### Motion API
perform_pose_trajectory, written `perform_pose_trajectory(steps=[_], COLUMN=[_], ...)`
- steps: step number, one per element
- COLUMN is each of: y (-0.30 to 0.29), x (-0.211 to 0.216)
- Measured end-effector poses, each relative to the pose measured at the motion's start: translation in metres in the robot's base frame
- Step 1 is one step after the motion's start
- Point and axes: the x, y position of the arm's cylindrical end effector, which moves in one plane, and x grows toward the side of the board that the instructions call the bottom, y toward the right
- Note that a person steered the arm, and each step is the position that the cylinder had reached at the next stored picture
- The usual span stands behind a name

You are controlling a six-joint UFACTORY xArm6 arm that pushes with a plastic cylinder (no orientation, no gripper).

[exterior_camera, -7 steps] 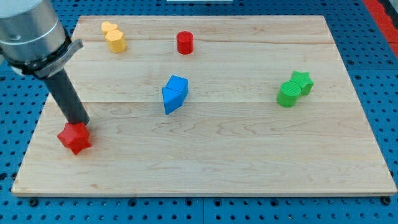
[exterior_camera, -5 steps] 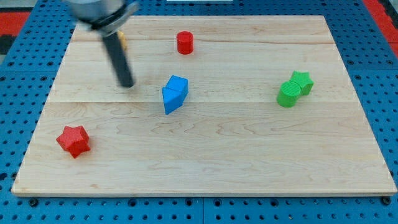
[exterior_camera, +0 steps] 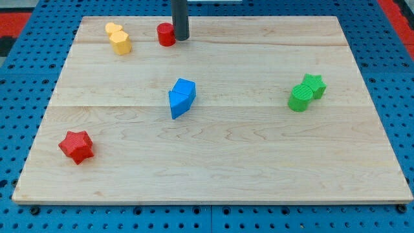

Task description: Push the red circle towards the red star

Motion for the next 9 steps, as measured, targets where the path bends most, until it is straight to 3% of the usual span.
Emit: perform_pose_trajectory(steps=[1,2,4,5,6,7,8,9], y=[-0.004,-0.042,-0.052,-0.08,-0.082,-0.117,-0.124,-0.129], x=[-0.032,0.006,0.116,0.128,0.1,0.136,0.214,0.261])
